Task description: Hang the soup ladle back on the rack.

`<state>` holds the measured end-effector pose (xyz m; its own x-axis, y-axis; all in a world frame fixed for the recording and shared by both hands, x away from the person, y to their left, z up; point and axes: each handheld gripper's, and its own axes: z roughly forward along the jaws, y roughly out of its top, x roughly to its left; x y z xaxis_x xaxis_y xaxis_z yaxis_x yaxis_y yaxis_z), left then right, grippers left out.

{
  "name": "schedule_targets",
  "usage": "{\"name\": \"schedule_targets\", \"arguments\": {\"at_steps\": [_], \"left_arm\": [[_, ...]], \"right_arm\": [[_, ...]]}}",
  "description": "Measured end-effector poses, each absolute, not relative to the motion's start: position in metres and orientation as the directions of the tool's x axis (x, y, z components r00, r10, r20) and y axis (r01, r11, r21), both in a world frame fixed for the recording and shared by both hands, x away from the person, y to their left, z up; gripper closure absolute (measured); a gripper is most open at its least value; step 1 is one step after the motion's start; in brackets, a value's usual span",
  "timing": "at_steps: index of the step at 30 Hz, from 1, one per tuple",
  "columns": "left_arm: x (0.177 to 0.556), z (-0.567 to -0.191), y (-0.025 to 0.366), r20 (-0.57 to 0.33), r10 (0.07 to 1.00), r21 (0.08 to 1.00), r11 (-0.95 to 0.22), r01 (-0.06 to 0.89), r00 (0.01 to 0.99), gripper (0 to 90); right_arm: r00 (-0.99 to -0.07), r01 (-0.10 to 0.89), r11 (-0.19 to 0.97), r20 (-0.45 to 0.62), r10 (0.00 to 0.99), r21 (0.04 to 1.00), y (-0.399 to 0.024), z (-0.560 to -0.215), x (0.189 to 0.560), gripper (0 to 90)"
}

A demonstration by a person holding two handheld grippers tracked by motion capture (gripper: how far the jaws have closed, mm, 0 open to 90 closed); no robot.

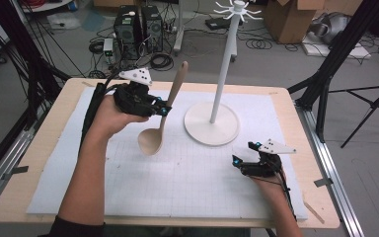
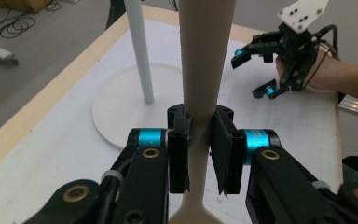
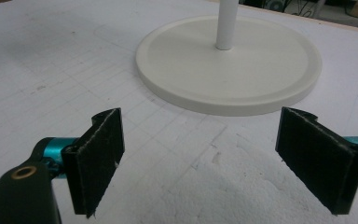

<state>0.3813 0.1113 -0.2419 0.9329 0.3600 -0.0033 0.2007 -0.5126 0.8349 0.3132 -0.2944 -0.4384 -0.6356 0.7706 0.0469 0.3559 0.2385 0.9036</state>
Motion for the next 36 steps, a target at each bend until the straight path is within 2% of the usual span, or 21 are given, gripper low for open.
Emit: {"name": "schedule_targets", "arguments": {"at_steps": [12,36], "left_arm": [[0.391,-0.207,0.092,0.014,0.334,0.86,-0.485,0.159,0.942,77.2],[0.415,-0.172,0.068,0.013,0.358,0.864,-0.473,0.17,0.934,77.2]], "right_arm": [[-0.636,0.355,0.24,0.045,0.77,0.903,-0.294,-0.438,0.313,14.4],[-0.64,0.354,0.245,0.043,0.767,0.903,-0.294,-0.439,0.313,14.4]]}}
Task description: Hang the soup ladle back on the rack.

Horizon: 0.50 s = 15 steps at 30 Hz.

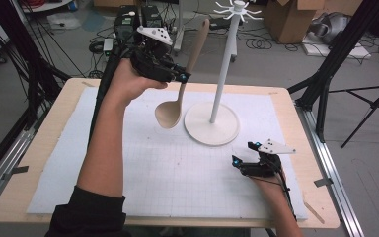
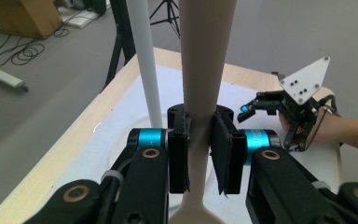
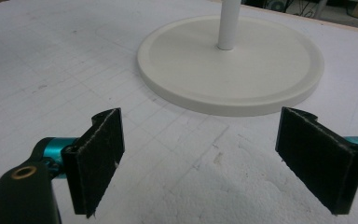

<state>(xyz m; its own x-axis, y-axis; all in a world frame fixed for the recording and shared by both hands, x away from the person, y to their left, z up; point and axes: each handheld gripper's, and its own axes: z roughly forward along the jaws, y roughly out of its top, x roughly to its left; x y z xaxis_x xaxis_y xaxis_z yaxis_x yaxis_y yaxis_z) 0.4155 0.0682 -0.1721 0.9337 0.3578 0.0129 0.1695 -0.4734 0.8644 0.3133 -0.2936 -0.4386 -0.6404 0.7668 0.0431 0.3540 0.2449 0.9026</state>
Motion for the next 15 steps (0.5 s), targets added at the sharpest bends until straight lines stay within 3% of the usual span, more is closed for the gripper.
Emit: {"name": "schedule_targets", "arguments": {"at_steps": [15], "left_arm": [[0.433,-0.166,0.045,0.009,0.378,0.833,-0.514,0.202,0.926,77.2]], "right_arm": [[-0.641,0.355,0.238,0.05,0.766,0.904,-0.294,-0.438,0.313,14.4]]}}
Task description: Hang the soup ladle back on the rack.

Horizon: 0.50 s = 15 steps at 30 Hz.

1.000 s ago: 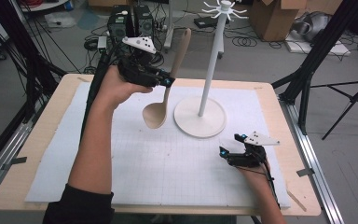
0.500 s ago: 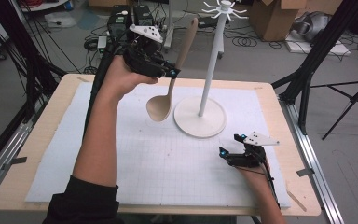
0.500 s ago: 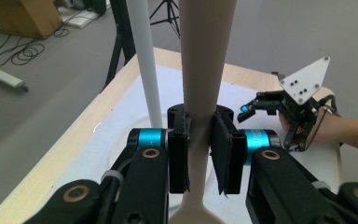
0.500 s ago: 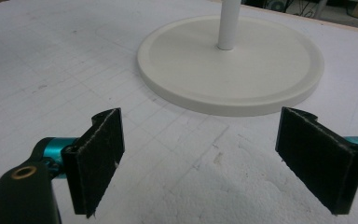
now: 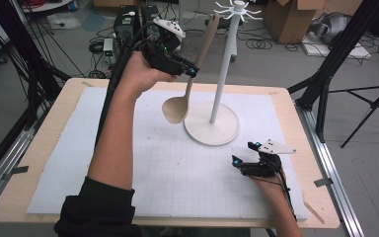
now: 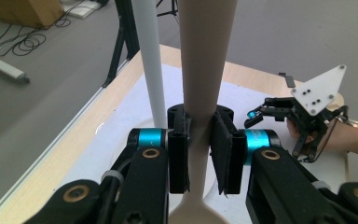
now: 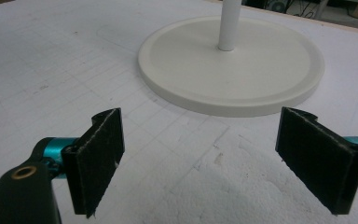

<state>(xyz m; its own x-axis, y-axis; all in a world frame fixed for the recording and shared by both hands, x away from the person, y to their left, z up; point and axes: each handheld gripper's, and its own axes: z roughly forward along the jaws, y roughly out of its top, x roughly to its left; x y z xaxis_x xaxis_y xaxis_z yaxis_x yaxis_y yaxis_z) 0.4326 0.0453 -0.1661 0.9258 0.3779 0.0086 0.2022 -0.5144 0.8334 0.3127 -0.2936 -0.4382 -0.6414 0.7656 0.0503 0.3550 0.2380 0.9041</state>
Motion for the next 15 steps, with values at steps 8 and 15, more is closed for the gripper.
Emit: {"name": "schedule_targets", "arguments": {"at_steps": [8,15], "left_arm": [[0.44,-0.167,0.037,0.005,0.385,0.823,-0.526,0.215,0.923,77.2],[0.443,-0.165,0.029,0.007,0.382,0.813,-0.541,0.218,0.924,77.2]], "right_arm": [[-0.645,0.352,0.241,0.048,0.763,0.904,-0.294,-0.438,0.313,14.4],[-0.644,0.353,0.236,0.052,0.763,0.905,-0.294,-0.438,0.313,14.4]]}}
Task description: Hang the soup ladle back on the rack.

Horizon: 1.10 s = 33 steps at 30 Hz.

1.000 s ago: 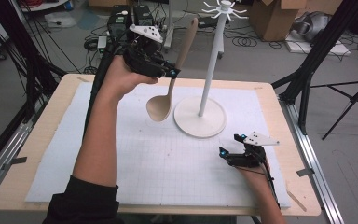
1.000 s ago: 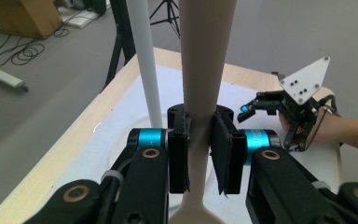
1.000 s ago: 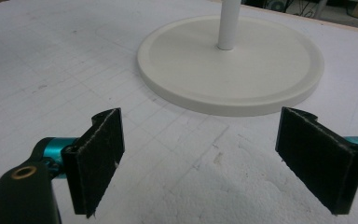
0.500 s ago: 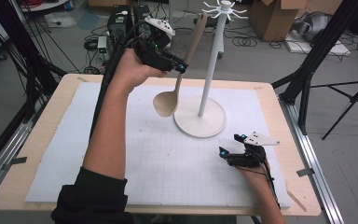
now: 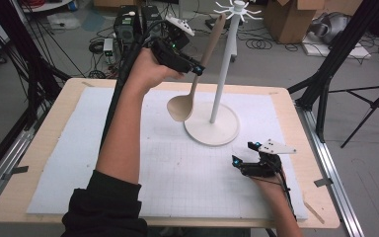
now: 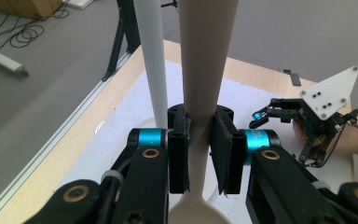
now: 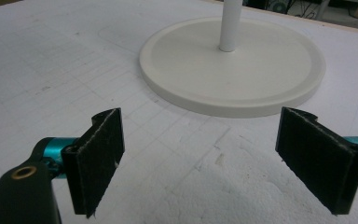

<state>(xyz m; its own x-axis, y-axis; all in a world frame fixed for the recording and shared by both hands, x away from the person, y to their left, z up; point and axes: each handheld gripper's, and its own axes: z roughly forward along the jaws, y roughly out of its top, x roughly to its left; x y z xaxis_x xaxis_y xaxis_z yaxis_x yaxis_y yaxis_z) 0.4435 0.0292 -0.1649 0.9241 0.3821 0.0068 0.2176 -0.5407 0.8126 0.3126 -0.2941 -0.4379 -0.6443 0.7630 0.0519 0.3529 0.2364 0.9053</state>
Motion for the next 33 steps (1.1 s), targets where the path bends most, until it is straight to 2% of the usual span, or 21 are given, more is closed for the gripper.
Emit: {"name": "schedule_targets", "arguments": {"at_steps": [33], "left_arm": [[0.445,-0.159,0.017,0.006,0.406,0.795,-0.557,0.242,0.914,77.2]], "right_arm": [[-0.651,0.345,0.242,0.046,0.758,0.907,-0.293,-0.438,0.313,14.4]]}}
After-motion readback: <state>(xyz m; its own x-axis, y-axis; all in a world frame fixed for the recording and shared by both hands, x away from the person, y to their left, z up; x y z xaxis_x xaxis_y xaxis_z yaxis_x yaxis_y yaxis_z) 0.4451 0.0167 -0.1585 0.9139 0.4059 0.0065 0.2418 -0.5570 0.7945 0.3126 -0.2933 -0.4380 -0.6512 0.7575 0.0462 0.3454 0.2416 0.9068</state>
